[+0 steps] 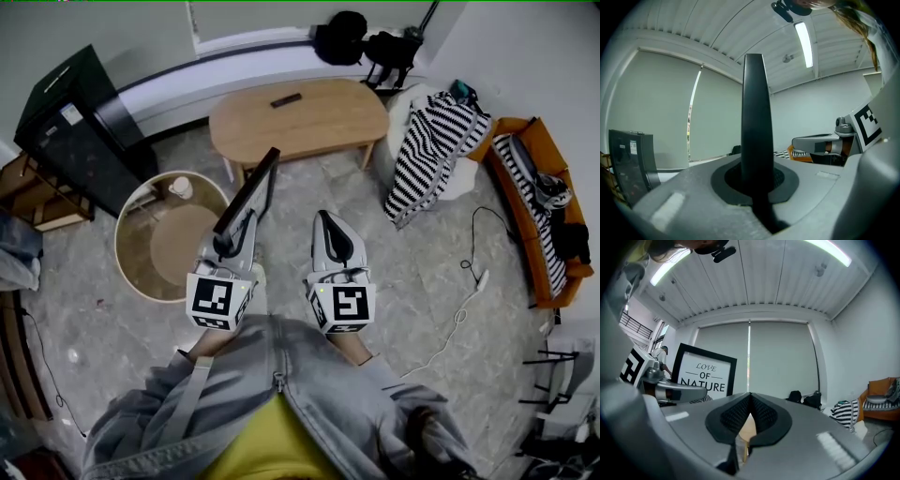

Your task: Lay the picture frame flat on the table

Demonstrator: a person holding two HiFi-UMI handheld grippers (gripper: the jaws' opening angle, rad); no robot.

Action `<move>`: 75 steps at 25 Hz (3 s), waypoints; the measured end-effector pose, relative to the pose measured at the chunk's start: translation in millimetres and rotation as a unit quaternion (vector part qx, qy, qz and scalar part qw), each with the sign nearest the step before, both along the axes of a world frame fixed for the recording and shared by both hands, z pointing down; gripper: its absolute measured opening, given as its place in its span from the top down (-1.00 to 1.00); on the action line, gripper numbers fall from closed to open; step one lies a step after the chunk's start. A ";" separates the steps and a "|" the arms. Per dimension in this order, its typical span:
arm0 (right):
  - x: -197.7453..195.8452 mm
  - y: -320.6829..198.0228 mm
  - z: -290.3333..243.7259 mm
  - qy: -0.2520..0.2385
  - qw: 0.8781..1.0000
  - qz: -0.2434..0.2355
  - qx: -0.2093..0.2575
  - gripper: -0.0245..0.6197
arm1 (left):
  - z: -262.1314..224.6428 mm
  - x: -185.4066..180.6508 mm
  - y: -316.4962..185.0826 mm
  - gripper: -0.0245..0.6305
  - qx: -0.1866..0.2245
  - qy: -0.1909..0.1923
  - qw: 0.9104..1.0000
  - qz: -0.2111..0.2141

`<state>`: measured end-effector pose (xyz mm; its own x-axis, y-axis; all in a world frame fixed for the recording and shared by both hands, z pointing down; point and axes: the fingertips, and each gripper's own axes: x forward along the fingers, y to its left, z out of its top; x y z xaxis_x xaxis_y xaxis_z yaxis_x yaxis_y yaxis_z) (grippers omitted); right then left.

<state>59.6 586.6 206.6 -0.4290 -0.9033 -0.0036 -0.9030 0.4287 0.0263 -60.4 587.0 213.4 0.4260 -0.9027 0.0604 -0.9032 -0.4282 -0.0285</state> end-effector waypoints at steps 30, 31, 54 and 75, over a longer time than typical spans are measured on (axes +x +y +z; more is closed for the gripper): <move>-41.9 -384.0 58.8 0.018 0.996 0.058 -0.061 0.92 | 47.0 -40.1 -396.9 0.90 -0.021 0.018 0.997 0.067; -44.8 -391.4 58.9 0.020 0.996 0.059 -0.058 0.92 | 49.1 -42.6 -403.6 0.90 -0.024 0.020 0.997 0.068; -38.4 -527.5 64.9 0.033 0.997 0.042 -0.055 0.92 | 67.6 -39.7 -534.7 0.90 -0.043 0.049 0.996 0.056; 41.2 -764.1 103.5 0.030 0.993 -0.062 -0.092 0.92 | 105.1 38.1 -742.1 0.90 -0.086 0.071 0.993 -0.026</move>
<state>100.7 -177.4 310.1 -0.5314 -0.8265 0.1857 -0.8421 0.5392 -0.0102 -22.3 -155.1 318.6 0.3948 -0.9048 0.1593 -0.9138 -0.3688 0.1700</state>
